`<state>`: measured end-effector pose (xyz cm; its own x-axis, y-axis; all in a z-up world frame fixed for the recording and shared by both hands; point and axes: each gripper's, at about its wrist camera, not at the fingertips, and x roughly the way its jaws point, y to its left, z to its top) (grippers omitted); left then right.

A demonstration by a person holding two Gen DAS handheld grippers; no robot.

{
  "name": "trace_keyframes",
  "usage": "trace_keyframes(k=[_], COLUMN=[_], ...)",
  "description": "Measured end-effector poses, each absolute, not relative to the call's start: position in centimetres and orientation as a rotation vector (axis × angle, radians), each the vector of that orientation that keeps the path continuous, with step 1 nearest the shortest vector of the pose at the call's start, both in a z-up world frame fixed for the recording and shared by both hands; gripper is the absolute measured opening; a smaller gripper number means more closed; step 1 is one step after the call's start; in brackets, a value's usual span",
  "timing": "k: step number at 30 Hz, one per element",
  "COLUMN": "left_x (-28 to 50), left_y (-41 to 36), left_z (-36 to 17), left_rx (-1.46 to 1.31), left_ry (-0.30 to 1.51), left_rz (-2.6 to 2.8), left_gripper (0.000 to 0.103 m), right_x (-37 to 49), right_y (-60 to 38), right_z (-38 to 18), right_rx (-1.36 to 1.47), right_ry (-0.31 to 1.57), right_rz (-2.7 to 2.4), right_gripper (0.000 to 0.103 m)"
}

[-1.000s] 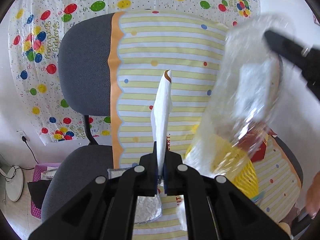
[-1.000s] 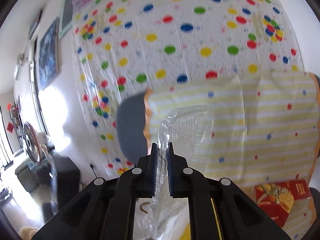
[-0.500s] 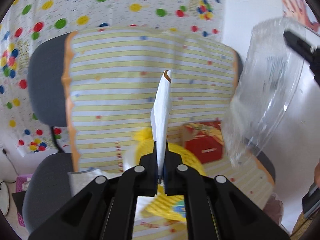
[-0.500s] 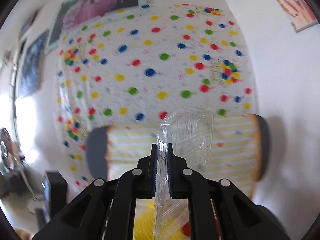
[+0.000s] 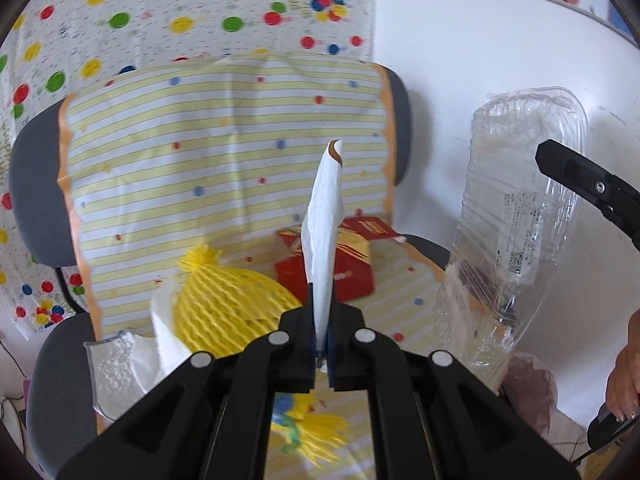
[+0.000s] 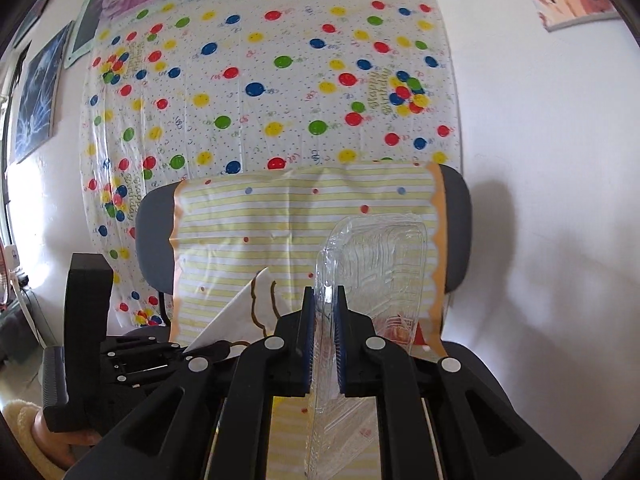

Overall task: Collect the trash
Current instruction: 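Lift the clear tray with the right gripper and carry both items to the pink bin, then open both grippers over the bin and move back over the chair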

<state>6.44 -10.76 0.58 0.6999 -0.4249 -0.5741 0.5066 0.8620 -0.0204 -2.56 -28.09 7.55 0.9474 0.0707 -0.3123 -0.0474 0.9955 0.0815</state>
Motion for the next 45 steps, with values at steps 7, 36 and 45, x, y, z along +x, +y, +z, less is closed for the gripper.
trace_keyframes(k=[7, 36, 45], left_x=[3.0, -9.4, -8.8], left_y=[-15.3, -40.2, -43.3], left_z=[-0.1, -16.4, -18.9], left_rx=[0.182, 0.535, 0.571], left_ry=[0.611, 0.909, 0.962], left_rz=[-0.637, -1.097, -1.101], left_gripper=[0.001, 0.001, 0.050], right_x=[-7.9, -23.2, -22.9], right_y=[-32.3, -50.9, -53.1], right_z=[6.7, -9.3, -12.6], right_rx=[0.090, 0.309, 0.372], right_ry=[0.316, 0.552, 0.647], right_rz=[-0.059, -0.520, -0.572], right_gripper=[0.010, 0.010, 0.023])
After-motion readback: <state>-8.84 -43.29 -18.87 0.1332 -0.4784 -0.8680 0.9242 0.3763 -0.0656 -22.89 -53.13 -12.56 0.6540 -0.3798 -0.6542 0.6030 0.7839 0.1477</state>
